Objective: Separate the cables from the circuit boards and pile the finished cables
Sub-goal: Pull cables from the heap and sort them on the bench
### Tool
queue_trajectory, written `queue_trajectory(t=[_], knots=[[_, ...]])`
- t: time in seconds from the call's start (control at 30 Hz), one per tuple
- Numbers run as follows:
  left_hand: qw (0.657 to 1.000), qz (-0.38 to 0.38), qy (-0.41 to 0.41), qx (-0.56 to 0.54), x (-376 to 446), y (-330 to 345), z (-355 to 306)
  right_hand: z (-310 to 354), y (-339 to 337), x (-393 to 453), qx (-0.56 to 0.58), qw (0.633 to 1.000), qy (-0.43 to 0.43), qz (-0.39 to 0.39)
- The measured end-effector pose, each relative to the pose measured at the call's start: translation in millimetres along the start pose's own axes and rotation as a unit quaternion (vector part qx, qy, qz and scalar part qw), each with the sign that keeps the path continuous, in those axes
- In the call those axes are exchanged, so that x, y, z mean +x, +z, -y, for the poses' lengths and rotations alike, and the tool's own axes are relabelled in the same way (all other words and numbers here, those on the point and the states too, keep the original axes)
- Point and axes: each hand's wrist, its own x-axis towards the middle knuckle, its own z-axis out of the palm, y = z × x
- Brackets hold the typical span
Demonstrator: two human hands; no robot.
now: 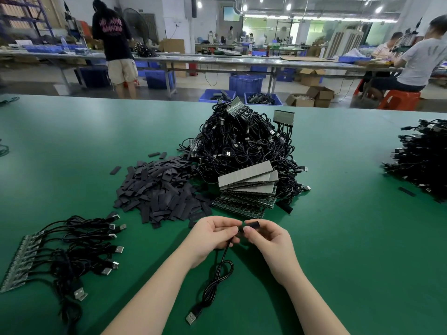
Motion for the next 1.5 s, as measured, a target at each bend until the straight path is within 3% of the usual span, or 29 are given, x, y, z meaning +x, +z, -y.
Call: queue_trajectory(t=[0.37, 0.63, 0.87, 1.3, 1.5], knots=[[0.998, 0.035, -0.038, -0.022, 2.1, -2.2, -9.1, 3.4, 0.8, -1.0, -0.035, 0.999, -0.014, 0.028], [0.999, 0.025, -0.018, -0.024, -0.9, 1.0, -6.3, 2.1, 3.9, -3.2, -0.063, 0.997, -0.034, 0.027], [0.998, -0.05, 0.029, -0.024, -4.1, 10.1, 2.0, -5.0, 6.3, -7.6, -0.072, 0.991, -0.066, -0.092], [0.998, -0.057, 0.02, 0.023, -5.5, 13.3, 0.1, -7.7, 4.3, -5.1, -0.115, 0.991, -0.049, -0.042], [0.997, -0.066, 0.024, 0.026, -4.2, 15.1, 2.2, -8.5, 3.4, -6.3, -0.068, 0.994, -0.048, -0.072]])
